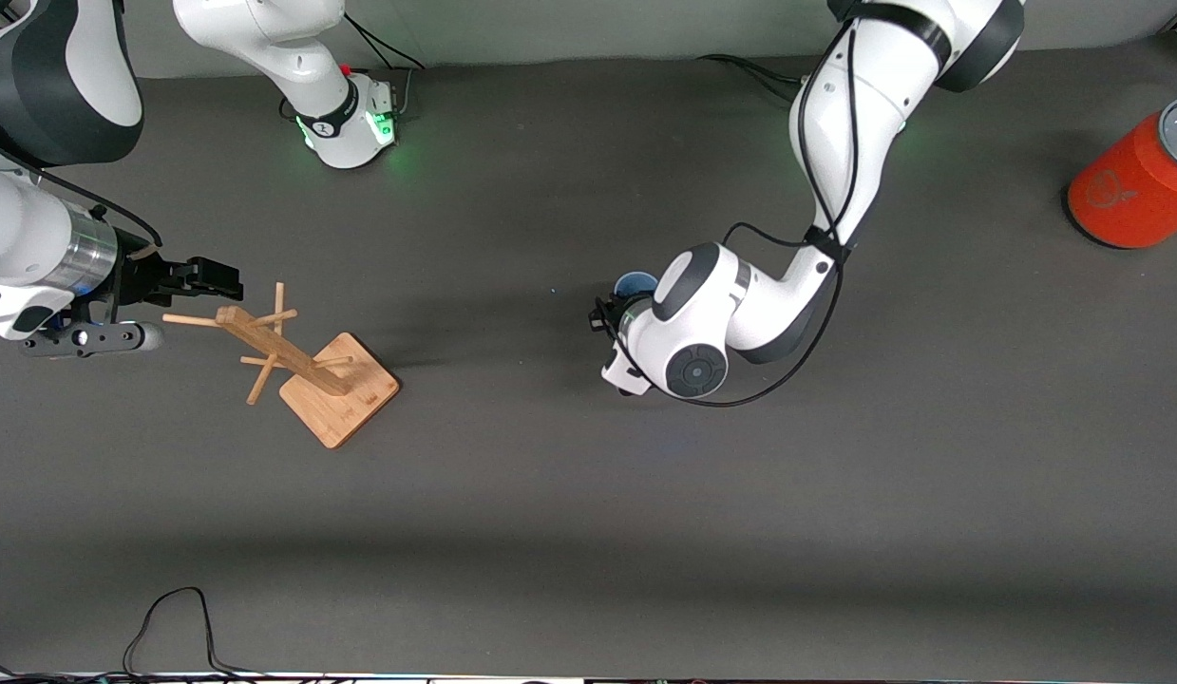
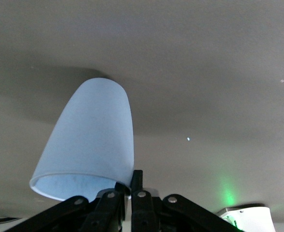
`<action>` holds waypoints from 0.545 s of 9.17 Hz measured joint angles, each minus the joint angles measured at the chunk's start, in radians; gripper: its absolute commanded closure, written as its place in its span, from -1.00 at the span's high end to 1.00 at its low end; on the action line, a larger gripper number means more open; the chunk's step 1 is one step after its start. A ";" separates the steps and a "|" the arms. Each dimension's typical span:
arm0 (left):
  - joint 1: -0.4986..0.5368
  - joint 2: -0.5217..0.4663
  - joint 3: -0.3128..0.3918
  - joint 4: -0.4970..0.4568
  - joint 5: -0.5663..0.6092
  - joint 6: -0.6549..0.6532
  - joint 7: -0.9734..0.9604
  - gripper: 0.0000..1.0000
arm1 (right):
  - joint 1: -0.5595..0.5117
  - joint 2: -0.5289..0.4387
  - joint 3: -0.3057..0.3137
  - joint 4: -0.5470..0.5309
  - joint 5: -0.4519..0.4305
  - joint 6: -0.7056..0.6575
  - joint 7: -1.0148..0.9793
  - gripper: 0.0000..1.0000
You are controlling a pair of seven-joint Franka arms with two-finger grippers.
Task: Rotate and upright cup with both arms
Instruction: 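Turn the cup upright and lower it onto the table with the left gripper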
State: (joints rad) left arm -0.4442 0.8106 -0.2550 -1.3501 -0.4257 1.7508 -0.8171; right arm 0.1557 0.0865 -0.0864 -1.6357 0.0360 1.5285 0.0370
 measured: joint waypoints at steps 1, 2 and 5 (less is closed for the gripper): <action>0.000 0.011 0.000 0.001 0.000 0.000 0.001 0.99 | 0.000 0.000 0.000 0.000 0.000 0.000 0.000 1.00; 0.000 0.013 0.000 0.003 -0.001 0.000 0.002 1.00 | 0.000 0.000 0.000 0.000 0.000 0.000 0.000 1.00; 0.001 0.012 0.000 0.040 -0.001 -0.007 -0.004 1.00 | 0.000 0.001 0.000 0.000 0.000 0.000 0.000 1.00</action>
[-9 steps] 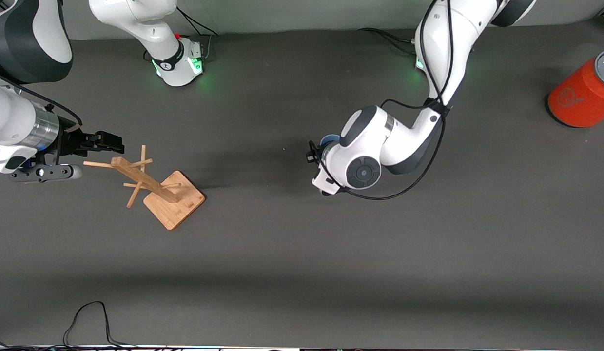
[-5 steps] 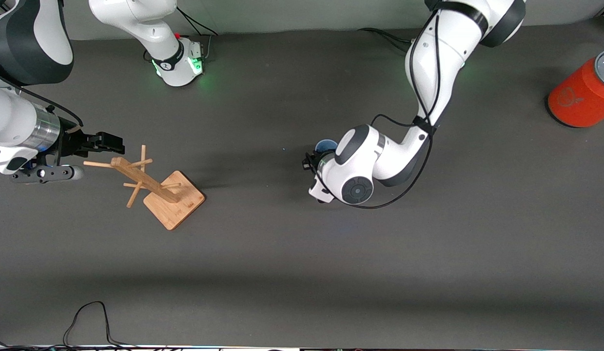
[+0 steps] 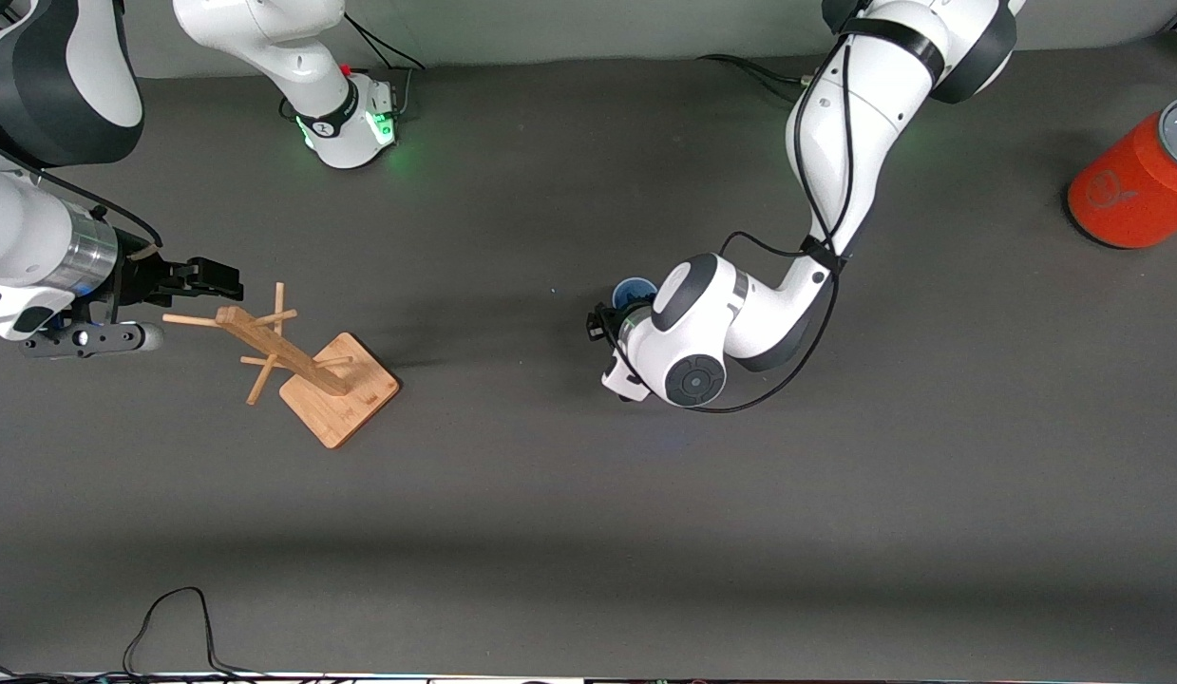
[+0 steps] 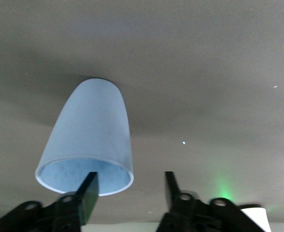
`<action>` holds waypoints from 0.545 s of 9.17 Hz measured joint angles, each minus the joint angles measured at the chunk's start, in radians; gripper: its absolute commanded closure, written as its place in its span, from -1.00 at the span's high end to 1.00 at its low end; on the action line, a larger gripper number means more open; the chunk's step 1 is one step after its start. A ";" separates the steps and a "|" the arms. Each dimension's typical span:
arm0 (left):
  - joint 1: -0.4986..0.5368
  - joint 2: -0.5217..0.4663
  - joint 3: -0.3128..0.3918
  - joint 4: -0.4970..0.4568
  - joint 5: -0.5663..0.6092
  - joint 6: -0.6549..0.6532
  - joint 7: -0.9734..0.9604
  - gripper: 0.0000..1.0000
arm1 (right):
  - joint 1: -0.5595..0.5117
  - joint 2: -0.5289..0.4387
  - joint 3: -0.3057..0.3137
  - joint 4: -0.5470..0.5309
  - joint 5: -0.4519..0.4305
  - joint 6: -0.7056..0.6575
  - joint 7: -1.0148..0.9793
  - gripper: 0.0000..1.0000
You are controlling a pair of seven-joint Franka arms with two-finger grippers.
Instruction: Rotate and upright cup with both arms
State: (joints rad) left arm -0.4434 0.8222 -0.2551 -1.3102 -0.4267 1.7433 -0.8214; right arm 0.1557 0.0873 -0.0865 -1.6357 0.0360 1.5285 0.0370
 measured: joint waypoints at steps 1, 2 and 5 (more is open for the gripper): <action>0.000 -0.002 0.000 0.020 0.000 -0.012 -0.020 1.00 | 0.000 0.000 0.000 0.000 0.000 0.000 0.000 1.00; 0.001 -0.007 0.000 0.054 0.002 -0.037 -0.070 1.00 | 0.000 0.001 0.000 0.000 0.000 0.000 0.000 1.00; 0.043 -0.066 0.009 0.169 0.186 -0.103 -0.211 1.00 | 0.000 0.001 0.000 0.000 0.000 0.000 0.000 1.00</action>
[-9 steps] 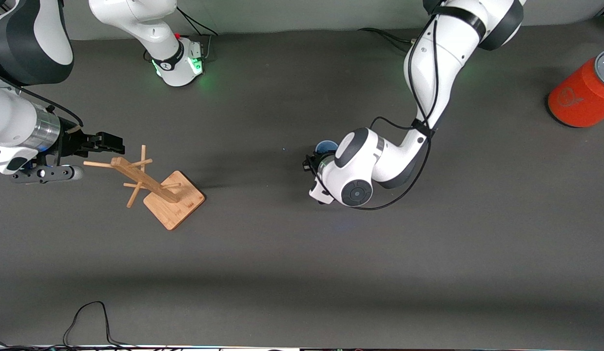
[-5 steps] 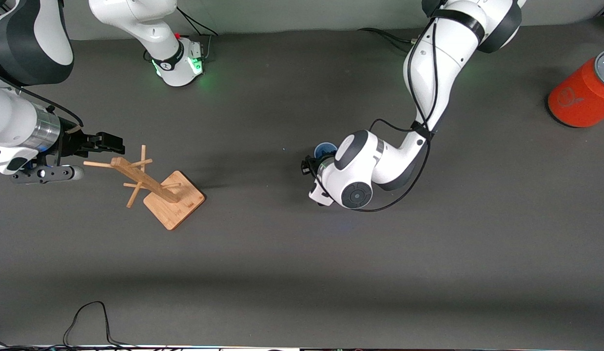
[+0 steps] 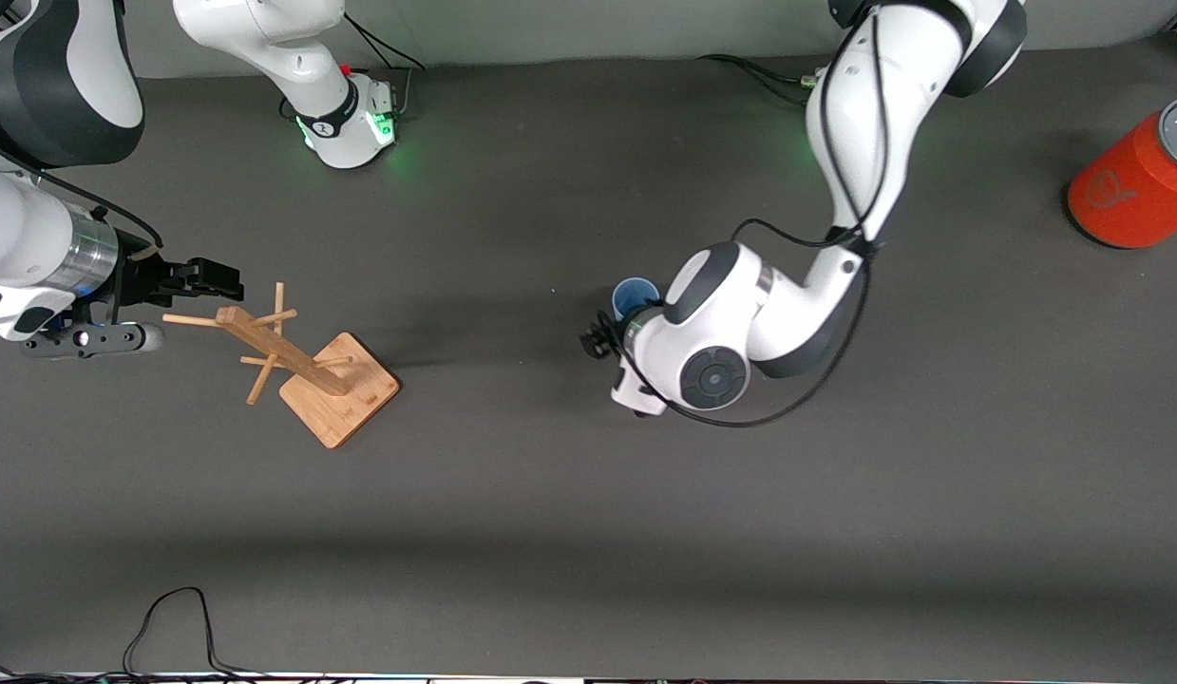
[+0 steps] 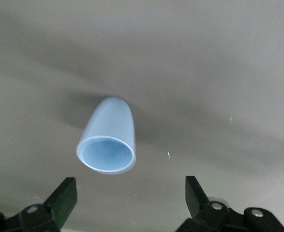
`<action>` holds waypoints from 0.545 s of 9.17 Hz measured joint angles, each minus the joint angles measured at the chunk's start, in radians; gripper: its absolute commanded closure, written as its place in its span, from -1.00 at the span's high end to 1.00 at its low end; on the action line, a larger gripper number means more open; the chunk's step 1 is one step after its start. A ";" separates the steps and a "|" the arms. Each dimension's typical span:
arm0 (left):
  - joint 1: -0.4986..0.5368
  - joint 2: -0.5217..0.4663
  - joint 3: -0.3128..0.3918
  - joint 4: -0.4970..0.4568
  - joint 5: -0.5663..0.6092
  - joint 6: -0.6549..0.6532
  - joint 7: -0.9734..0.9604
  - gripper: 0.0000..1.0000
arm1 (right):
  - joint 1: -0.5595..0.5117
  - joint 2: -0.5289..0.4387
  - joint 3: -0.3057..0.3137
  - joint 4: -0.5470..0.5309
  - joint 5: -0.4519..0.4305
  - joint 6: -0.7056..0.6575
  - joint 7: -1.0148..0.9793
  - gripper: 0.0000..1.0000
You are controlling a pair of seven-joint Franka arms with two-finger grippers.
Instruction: Rotate and upright cup with both arms
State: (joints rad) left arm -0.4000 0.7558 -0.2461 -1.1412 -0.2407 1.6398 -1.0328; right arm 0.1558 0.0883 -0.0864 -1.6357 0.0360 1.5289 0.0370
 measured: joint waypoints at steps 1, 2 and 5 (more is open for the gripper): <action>0.026 -0.052 0.018 0.005 0.096 -0.009 -0.022 1.00 | 0.000 0.000 0.000 0.000 0.000 0.000 0.000 1.00; 0.068 -0.100 0.045 0.005 0.178 -0.022 -0.024 1.00 | 0.000 0.000 0.000 0.000 0.000 0.001 0.000 1.00; 0.268 -0.171 0.060 -0.011 0.328 -0.038 0.212 1.00 | -0.012 0.000 -0.014 0.015 0.000 0.003 0.000 1.00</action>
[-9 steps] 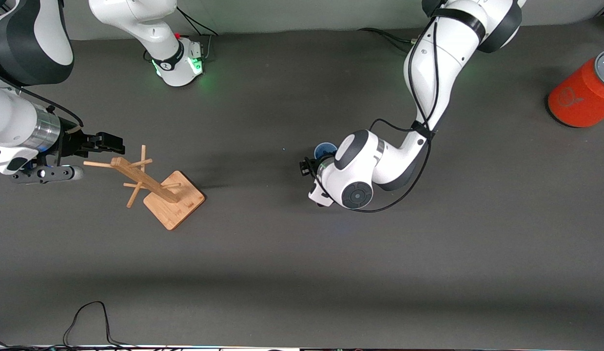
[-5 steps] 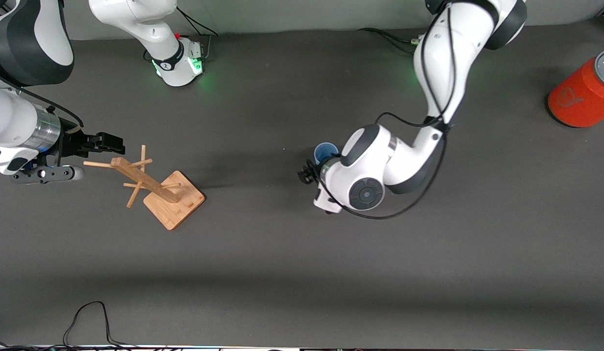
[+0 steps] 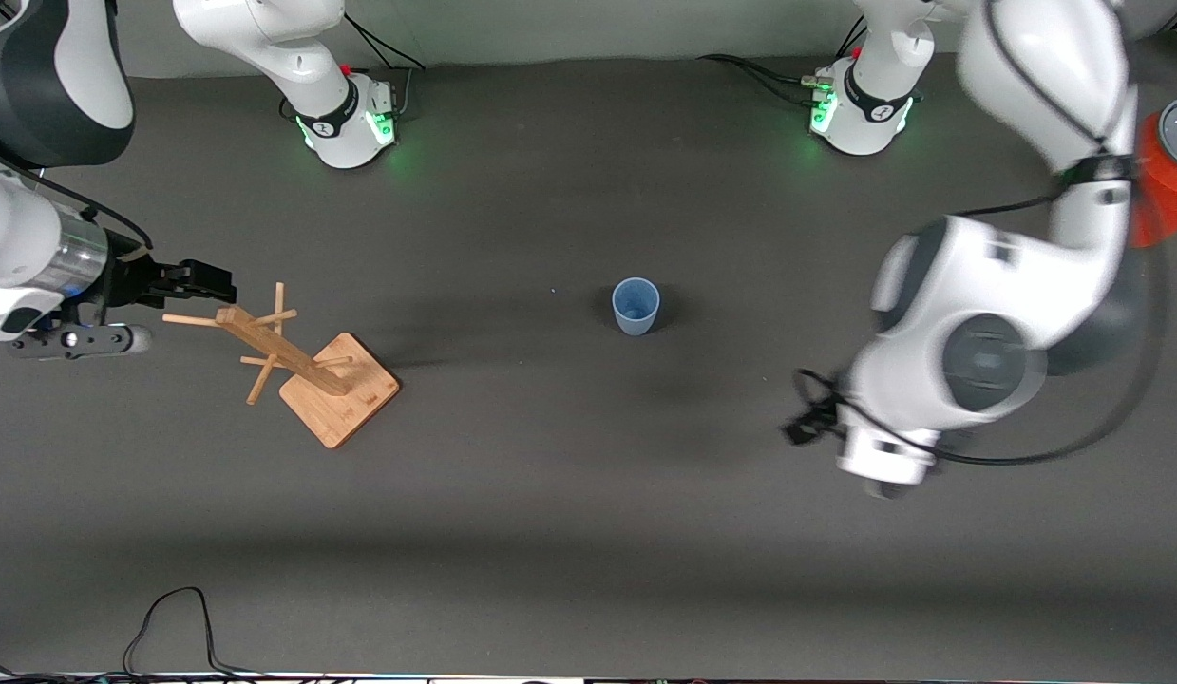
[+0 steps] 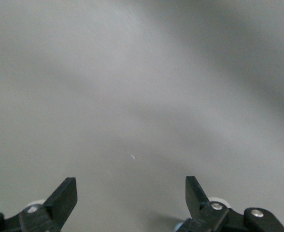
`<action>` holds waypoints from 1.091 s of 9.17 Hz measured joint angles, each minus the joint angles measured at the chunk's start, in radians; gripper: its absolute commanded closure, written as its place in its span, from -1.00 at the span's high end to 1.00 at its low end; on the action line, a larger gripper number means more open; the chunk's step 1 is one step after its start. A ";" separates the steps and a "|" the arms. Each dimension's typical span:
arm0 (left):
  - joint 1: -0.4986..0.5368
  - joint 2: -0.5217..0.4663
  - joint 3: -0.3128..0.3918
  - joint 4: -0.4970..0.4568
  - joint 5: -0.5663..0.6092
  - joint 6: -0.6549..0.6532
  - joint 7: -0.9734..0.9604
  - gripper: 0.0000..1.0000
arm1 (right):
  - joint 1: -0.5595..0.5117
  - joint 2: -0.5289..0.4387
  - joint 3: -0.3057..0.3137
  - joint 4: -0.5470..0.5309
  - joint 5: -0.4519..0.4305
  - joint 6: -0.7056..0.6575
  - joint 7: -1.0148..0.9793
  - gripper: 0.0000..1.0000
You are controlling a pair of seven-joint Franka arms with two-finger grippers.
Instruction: Rotate and upright cup with both arms
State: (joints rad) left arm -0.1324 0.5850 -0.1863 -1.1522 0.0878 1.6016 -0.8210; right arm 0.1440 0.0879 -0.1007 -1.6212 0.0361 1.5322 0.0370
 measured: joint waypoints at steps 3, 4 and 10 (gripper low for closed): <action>0.154 -0.122 0.002 -0.053 0.084 -0.039 0.424 1.00 | 0.002 0.005 0.001 0.042 0.004 0.000 0.001 1.00; 0.185 -0.163 0.002 -0.081 0.096 -0.040 0.528 1.00 | 0.001 0.005 -0.002 0.065 0.004 -0.001 0.002 1.00; 0.317 -0.478 0.042 -0.353 -0.047 0.007 0.832 1.00 | 0.018 -0.012 -0.014 0.108 0.031 -0.003 0.002 1.00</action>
State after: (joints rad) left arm 0.1845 0.1070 -0.1445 -1.5050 0.0409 1.6087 0.0110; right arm 0.1624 0.0757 -0.1152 -1.5135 0.0675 1.5290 0.0386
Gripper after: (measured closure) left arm 0.000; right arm 0.000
